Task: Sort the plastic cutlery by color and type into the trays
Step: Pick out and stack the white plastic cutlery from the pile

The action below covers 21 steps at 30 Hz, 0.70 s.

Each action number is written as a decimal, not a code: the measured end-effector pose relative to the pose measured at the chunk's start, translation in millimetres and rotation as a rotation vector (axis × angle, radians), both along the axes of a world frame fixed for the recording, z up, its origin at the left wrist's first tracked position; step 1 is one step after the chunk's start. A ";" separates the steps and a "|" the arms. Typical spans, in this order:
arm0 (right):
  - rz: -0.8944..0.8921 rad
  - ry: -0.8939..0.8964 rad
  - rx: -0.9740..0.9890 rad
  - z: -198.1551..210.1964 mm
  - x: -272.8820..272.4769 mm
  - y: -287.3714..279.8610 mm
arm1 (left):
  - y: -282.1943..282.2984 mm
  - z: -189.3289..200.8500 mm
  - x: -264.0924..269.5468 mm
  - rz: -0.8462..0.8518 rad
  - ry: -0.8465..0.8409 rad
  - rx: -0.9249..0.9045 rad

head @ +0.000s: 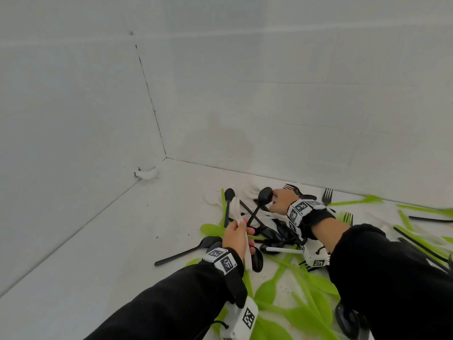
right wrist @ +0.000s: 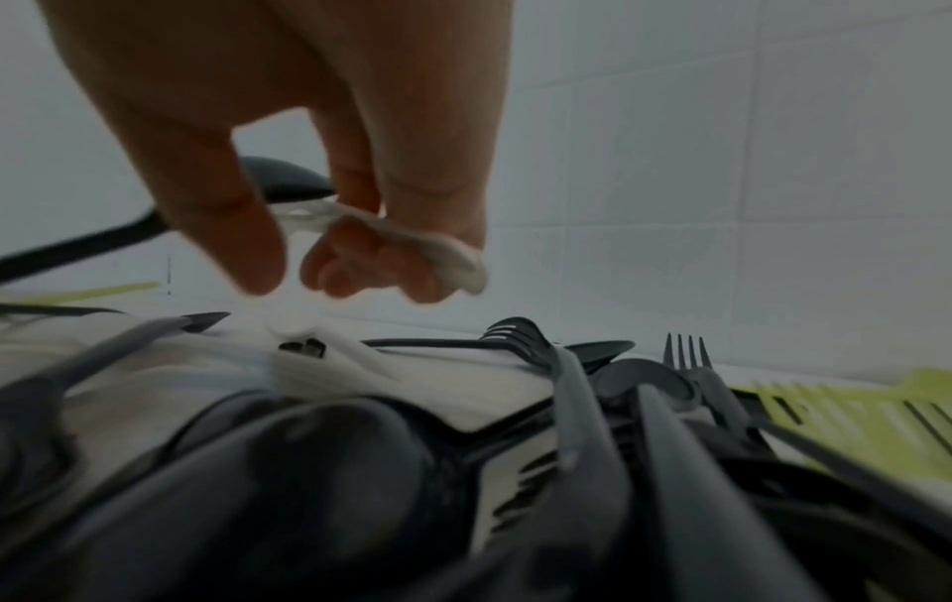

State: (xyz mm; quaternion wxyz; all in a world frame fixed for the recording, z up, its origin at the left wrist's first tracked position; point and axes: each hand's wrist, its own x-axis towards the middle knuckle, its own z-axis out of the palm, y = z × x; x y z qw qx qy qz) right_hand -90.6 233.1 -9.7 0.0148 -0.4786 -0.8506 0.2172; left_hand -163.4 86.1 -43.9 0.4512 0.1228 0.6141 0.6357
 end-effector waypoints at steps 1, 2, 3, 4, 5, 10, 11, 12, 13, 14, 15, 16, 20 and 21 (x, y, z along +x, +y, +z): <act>0.051 -0.031 -0.011 -1.3 -0.4 -0.7 | -0.3 -0.5 0.0 0.002 -0.001 0.003; 0.094 -0.056 -0.014 -2.5 -1.2 -2.0 | -0.4 -1.0 0.1 0.004 -0.003 0.005; 0.126 -0.078 -0.014 -3.5 -2.5 -2.7 | -0.6 -1.4 0.0 0.007 -0.006 0.007; 0.148 -0.089 -0.015 -4.3 -3.8 -3.5 | -0.8 -1.6 0.1 0.009 -0.009 0.007; 0.155 -0.097 -0.024 -4.5 -5.6 -4.7 | -1.1 -1.5 0.2 0.011 -0.012 0.007; 0.152 -0.146 -0.036 -8.4 -9.6 -5.3 | -1.3 0.8 0.5 0.009 -0.014 0.013; 0.149 -0.165 -0.021 -9.8 -9.9 -5.1 | -1.4 1.0 0.3 0.009 -0.015 0.015; 0.145 -0.185 -0.004 -10.9 -10.3 -5.1 | -1.6 1.1 0.1 0.010 -0.018 0.013; 0.132 -0.206 0.012 -11.5 -10.6 -5.0 | -2.1 0.8 0.1 0.012 -0.020 0.009; 0.113 -0.219 0.032 -10.8 -10.6 -5.2 | -2.6 0.7 -0.1 0.014 -0.021 0.005; 0.082 -0.219 0.047 -9.8 -10.1 -4.7 | -3.1 0.8 -0.2 0.016 -0.021 0.003; 0.045 -0.209 0.064 -8.3 -9.0 -3.4 | -3.5 0.7 -0.5 0.020 -0.021 0.001; -0.166 -0.119 0.115 0.0 1.5 8.2 | -4.4 0.8 -0.6 0.023 -0.020 0.001; -0.232 -0.086 0.124 1.8 4.0 12.1 | -4.3 0.3 -0.5 0.023 -0.019 -0.001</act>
